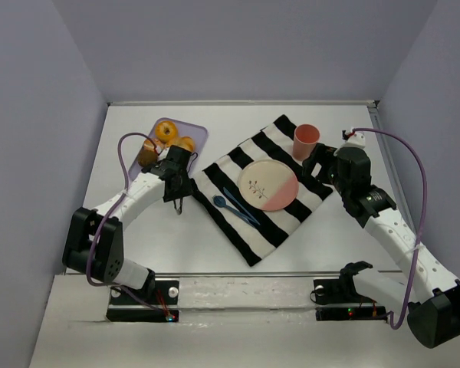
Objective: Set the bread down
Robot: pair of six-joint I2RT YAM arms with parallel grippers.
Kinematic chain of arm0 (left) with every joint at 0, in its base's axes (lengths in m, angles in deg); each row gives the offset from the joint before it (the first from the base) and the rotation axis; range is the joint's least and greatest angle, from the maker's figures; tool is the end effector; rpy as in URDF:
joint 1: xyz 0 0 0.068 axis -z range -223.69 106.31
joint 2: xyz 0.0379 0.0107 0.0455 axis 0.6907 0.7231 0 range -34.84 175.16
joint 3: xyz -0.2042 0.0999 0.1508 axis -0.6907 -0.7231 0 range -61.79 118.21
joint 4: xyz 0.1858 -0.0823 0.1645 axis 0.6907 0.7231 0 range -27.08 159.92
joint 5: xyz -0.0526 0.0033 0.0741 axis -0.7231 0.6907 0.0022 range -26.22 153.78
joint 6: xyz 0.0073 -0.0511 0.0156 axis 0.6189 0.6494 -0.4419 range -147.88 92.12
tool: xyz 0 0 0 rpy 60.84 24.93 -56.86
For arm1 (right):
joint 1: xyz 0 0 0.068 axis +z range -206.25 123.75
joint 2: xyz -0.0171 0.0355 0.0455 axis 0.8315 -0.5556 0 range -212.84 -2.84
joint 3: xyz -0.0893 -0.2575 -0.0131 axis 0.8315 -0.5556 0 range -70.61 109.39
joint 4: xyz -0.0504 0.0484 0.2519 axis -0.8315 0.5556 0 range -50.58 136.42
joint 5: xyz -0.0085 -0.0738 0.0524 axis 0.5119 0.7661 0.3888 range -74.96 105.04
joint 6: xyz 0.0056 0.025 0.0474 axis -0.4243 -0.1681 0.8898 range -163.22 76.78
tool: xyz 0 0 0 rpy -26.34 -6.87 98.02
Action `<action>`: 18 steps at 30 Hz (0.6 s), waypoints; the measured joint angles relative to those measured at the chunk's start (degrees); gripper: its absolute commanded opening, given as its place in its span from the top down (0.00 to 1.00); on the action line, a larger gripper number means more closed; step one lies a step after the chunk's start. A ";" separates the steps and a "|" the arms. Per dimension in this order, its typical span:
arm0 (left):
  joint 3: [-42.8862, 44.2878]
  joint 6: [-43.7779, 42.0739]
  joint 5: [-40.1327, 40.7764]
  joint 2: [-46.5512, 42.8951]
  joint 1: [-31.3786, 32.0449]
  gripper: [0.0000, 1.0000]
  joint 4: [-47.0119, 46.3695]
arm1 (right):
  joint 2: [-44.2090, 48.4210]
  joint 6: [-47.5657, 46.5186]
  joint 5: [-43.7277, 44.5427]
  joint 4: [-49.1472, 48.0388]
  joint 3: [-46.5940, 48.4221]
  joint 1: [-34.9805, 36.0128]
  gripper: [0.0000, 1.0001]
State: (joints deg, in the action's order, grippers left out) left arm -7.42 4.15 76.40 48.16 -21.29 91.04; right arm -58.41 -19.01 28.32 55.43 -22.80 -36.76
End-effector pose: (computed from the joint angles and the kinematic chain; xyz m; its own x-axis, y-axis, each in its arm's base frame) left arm 0.2722 -0.1038 0.2198 -0.7939 -0.2327 -0.5618 -0.1888 0.9726 -0.1360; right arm 0.2110 0.0660 0.3140 -0.3983 0.2824 -0.8727 0.0404 0.9559 0.2909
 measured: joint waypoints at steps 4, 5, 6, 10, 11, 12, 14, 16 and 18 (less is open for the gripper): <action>0.15 0.48 0.72 -1.29 0.00 0.69 0.94 | 0.00 0.00 0.09 0.02 0.00 0.00 0.09; 0.17 0.63 1.05 -2.03 0.00 0.70 1.46 | 0.00 0.00 0.09 0.02 0.00 0.00 0.09; 0.17 0.83 1.27 -2.75 0.00 0.70 1.88 | 0.00 -0.02 0.09 0.02 0.00 0.00 0.09; 0.17 2.05 2.82 -7.72 0.00 0.70 5.16 | 0.02 0.00 0.07 0.00 0.00 0.00 0.09; 0.17 2.38 3.15 -8.68 0.00 0.70 5.86 | 0.02 0.00 0.04 0.02 0.00 0.00 0.09; 0.17 2.86 3.67 -10.49 0.00 0.70 6.95 | 0.02 0.00 0.04 0.02 0.00 0.00 0.09; 0.17 3.74 4.39 -13.55 0.00 0.70 8.68 | 0.04 0.00 0.04 0.00 0.00 0.00 0.09; 0.17 4.55 4.81 -16.74 -0.02 0.72 10.16 | 0.04 0.00 0.04 0.00 0.00 0.00 0.09; 0.17 5.14 4.85 -19.19 -0.02 0.73 11.17 | 0.04 0.02 0.02 0.02 -0.02 0.00 0.09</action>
State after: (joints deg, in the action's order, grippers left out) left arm -7.25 9.29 81.25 28.97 -21.32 102.21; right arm -58.37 -18.99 28.34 55.46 -22.82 -36.76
